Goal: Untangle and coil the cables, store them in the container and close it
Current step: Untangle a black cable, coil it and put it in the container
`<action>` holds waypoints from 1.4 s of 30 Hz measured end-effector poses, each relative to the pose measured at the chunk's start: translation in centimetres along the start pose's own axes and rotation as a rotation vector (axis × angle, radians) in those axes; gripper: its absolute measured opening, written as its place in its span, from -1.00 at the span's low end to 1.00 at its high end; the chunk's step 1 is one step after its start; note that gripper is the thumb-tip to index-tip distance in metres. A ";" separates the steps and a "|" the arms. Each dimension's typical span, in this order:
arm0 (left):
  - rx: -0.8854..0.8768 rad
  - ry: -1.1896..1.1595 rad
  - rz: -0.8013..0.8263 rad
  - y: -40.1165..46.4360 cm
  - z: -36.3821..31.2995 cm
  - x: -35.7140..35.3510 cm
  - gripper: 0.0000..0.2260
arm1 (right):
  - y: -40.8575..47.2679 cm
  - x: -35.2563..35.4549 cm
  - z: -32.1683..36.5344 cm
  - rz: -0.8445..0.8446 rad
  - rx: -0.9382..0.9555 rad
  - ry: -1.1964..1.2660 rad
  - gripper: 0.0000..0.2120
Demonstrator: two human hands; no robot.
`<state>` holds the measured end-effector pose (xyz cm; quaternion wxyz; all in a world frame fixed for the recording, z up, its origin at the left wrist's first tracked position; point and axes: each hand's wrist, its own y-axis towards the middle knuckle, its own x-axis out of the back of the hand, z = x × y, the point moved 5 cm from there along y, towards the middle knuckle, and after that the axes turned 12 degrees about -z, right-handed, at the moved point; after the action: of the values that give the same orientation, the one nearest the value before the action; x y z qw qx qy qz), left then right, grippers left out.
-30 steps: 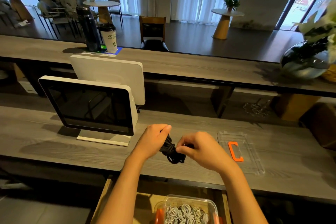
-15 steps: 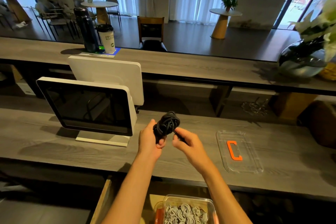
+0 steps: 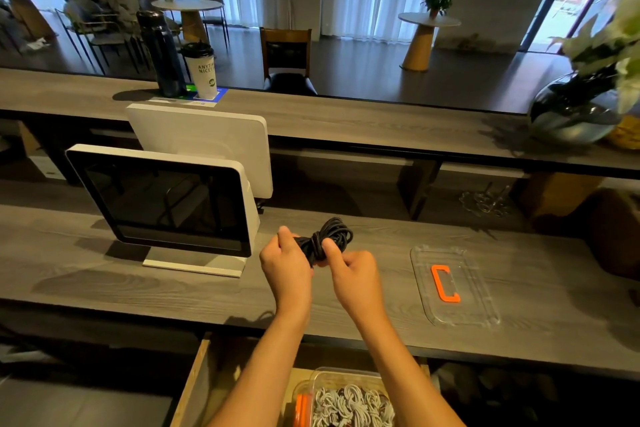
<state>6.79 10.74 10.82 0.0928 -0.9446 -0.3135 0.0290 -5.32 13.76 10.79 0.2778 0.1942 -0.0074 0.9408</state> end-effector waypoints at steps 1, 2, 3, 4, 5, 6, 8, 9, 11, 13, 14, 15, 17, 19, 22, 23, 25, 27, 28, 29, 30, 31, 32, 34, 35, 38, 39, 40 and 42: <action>-0.075 0.025 -0.011 0.1 -0.2 0.1 -0.65 | 0.0 -0.2 -0.1 0.011 -0.032 0.028 -0.48; -0.148 0.047 -0.023 0.2 -0.4 0.1 -0.65 | -0.1 -0.4 -0.1 0.026 -0.066 0.050 -0.50; -0.214 0.072 -0.028 0.3 -0.6 0.2 -0.64 | -0.1 -0.5 -0.2 0.039 -0.108 0.067 -0.51; -0.273 0.097 -0.021 0.4 -0.7 0.1 -0.63 | 0.0 -0.5 -0.4 0.047 -0.157 0.077 -0.50; -0.313 0.133 0.001 0.5 -0.6 0.0 -0.62 | 0.1 -0.5 -0.7 0.052 -0.210 0.078 -0.49; -0.337 0.182 0.038 0.7 -0.4 -0.3 -0.61 | 0.1 -0.4 -0.9 0.056 -0.259 0.078 -0.48; -0.380 0.297 0.159 1.3 -0.2 -1.0 -0.60 | 0.2 -0.1 -1.3 0.052 -0.301 0.087 -0.49; -0.409 0.329 0.236 1.5 -0.2 -1.3 -0.62 | 0.2 0.1 -1.4 0.044 -0.290 0.086 -0.51; -0.458 0.347 0.407 1.7 -0.5 -1.8 -0.71 | 0.2 0.3 -1.4 0.048 -0.266 0.075 -0.52; -0.479 0.347 0.589 1.7 -0.7 -2.2 -0.83 | 0.2 0.6 -1.8 0.072 -0.296 0.097 -0.51; -0.468 0.341 0.676 1.8 -0.6 -2.3 -0.87 | 0.2 0.8 -2.1 0.099 -0.335 0.139 -0.50; -0.435 0.340 0.751 1.9 -0.5 -2.3 -0.88 | 0.1 0.9 -2.4 0.142 -0.384 0.197 -0.49; -0.336 0.361 0.866 2.1 -0.2 -2.0 -0.84 | -0.1 1.2 -2.8 0.255 -0.471 0.342 -0.46; -0.264 0.350 0.925 2.0 -0.2 -1.6 -0.82 | -0.1 1.4 -3.0 0.365 -0.512 0.442 -0.42; -0.207 0.283 0.855 2.0 -0.1 -1.4 -0.86 | 0.0 1.7 -2.6 0.466 -0.489 0.460 -0.39; -0.178 0.243 0.805 2.1 0.1 -1.5 -0.88 | 0.1 2.0 -2.2 0.471 -0.451 0.435 -0.45; -0.058 0.128 0.679 2.3 0.6 -1.4 -0.86 | 0.6 3.0 -1.2 0.448 -0.321 0.326 -0.63; 0.137 0.006 0.581 2.4 1.4 -1.2 -0.85 | 1.0 4.1 -0.4 0.423 -0.210 0.253 -0.73; 0.222 -0.042 0.565 2.2 1.7 -1.2 -0.84 | 1.2 4.6 -0.1 0.423 -0.173 0.250 -0.71; 0.286 -0.077 0.566 2.0 1.9 -1.2 -0.82 | 1.2 4.9 0.2 0.435 -0.139 0.257 -0.68; 0.331 -0.100 0.572 1.7 2.0 -1.3 -0.79 | 1.0 5.2 0.5 0.456 -0.108 0.265 -0.64; 0.359 -0.109 0.575 1.4 1.9 -1.4 -0.77 | 0.9 5.3 0.6 0.477 -0.080 0.272 -0.61; 0.377 -0.113 0.574 1.3 1.9 -1.4 -0.76 | 0.8 5.5 0.7 0.496 -0.056 0.286 -0.57; 0.403 -0.116 0.568 1.0 1.7 -1.5 -0.76 | 0.7 5.7 0.9 0.514 -0.010 0.304 -0.54; 0.412 -0.118 0.570 0.9 1.6 -1.5 -0.77 | 0.7 5.7 1.1 0.511 0.015 0.302 -0.57; 0.448 -0.154 0.592 0.5 1.5 -1.7 -0.75 | 0.8 5.9 1.7 0.436 0.048 0.331 -0.75; 0.474 -0.177 0.600 0.3 1.5 -1.7 -0.75 | 0.9 5.9 1.8 0.388 0.064 0.324 -0.79; 0.493 -0.192 0.604 0.1 1.5 -1.8 -0.75 | 1.1 5.8 1.7 0.328 0.085 0.300 -0.80; 0.507 -0.214 0.609 -0.1 1.5 -2.0 -0.73 | 1.6 5.8 1.5 0.207 0.096 0.262 -0.79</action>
<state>4.98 9.90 9.35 0.2767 -0.9331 -0.0104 0.2294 -10.05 15.22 14.47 0.1682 0.0811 0.0540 0.9809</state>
